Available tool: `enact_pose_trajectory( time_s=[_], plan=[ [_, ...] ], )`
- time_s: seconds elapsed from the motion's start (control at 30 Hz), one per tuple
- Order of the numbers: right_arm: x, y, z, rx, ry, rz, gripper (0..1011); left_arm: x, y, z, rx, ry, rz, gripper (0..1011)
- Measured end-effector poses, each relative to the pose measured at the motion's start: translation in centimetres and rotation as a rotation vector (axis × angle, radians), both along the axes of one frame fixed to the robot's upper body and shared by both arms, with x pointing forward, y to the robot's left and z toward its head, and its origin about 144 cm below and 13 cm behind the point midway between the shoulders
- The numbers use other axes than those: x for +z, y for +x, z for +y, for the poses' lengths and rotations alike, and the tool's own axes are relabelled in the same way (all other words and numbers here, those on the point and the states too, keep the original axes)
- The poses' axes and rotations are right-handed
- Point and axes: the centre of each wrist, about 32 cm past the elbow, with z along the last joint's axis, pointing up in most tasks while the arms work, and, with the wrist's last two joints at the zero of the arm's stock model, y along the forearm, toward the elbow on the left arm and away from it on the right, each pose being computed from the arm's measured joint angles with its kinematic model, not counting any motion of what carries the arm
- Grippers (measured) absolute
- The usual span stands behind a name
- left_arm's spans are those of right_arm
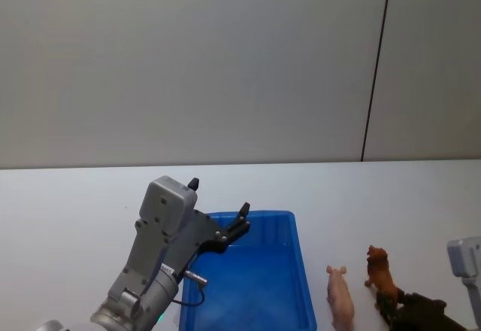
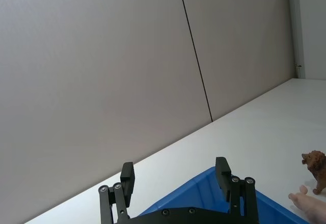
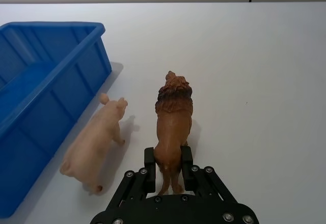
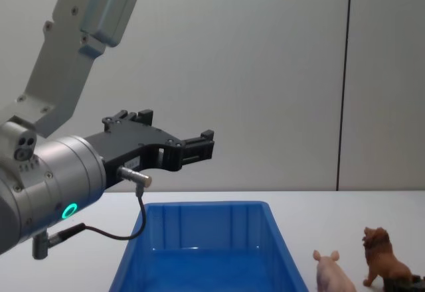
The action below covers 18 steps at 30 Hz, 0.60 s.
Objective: Pick up the two dolls from the table and place them into the box.
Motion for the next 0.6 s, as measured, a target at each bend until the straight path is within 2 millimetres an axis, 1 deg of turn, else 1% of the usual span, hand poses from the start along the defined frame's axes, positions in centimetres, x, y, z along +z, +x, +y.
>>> enact_pose_trajectory(
  time_s=[0.03,0.3,0.6],
  plan=[
    [0.0,0.0,0.0,-0.002,0.000,-0.003,278,0.0,0.0,0.0,0.000,0.000,0.000,1001],
    [0.7,0.2,0.3,-0.007,-0.007,-0.063,278,0.0,0.0,0.0,0.000,0.000,0.000,1001],
    [2.7,0.7,0.9,0.052,-0.004,-0.170,278,0.0,0.0,0.0,0.000,0.000,0.000,1001]
  ],
)
